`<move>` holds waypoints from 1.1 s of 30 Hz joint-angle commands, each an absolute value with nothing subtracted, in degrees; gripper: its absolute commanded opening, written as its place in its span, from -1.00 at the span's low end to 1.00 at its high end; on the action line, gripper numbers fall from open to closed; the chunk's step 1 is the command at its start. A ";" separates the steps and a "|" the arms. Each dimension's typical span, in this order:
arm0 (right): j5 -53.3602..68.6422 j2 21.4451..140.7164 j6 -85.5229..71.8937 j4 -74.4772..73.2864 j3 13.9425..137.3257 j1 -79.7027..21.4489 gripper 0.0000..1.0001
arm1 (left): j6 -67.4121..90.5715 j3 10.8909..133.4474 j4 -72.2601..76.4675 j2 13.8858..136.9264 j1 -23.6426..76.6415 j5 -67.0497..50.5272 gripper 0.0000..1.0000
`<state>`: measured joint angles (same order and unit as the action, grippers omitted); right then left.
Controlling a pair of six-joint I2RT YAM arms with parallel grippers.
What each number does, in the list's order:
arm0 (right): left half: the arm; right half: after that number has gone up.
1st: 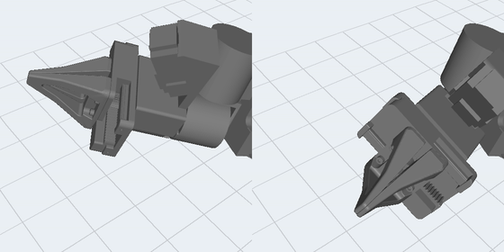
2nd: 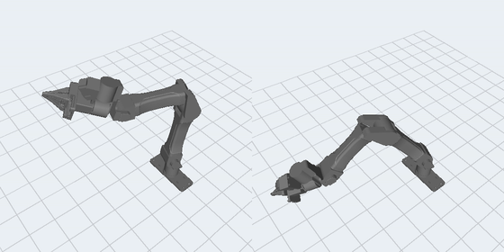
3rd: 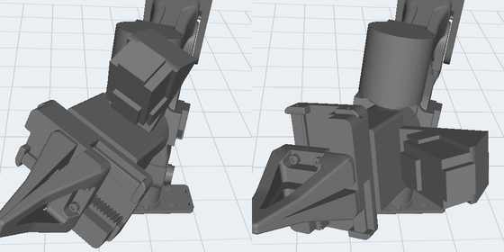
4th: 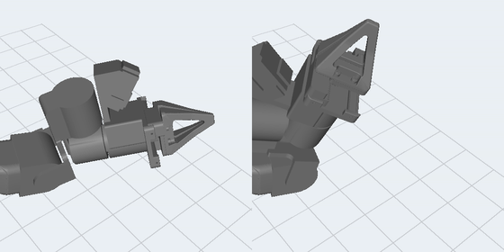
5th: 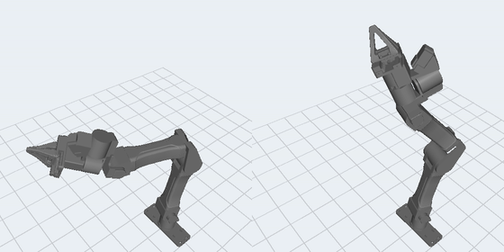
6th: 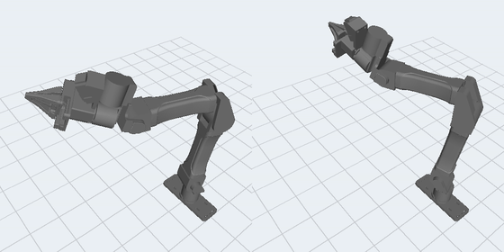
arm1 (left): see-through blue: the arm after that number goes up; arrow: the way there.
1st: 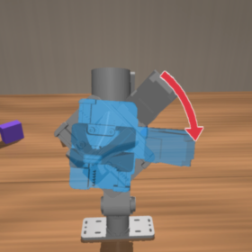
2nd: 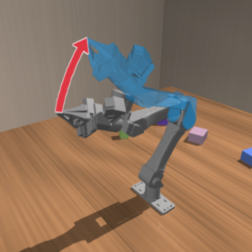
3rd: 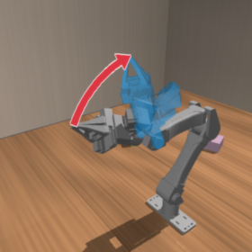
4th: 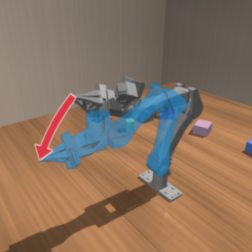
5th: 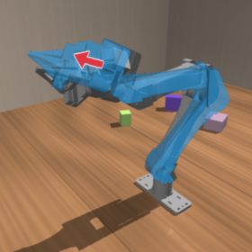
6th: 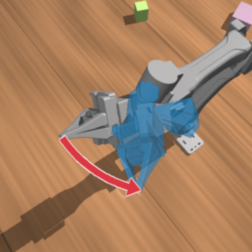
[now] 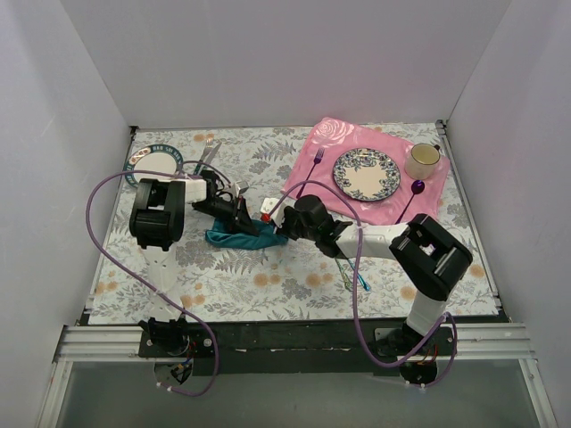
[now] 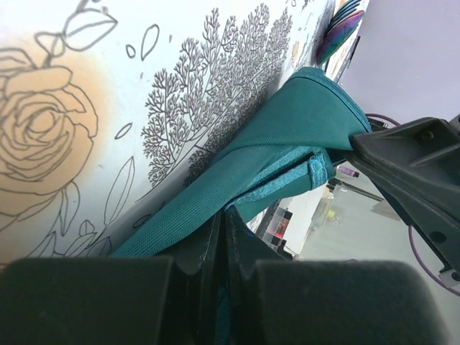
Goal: Fold the napkin into a case and place the utensils inside
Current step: Fold the 2/3-rectangle-folded napkin at the center of the board.
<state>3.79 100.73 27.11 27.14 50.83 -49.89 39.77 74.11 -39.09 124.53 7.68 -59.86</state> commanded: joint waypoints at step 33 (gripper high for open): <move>8.35 99.49 30.06 26.80 50.81 -49.83 -0.97 | 34.46 78.14 -40.52 117.07 11.51 -59.23 -1.00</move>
<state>8.69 99.90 29.19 24.03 50.83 -49.89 37.15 77.43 -40.12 122.78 11.27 -56.99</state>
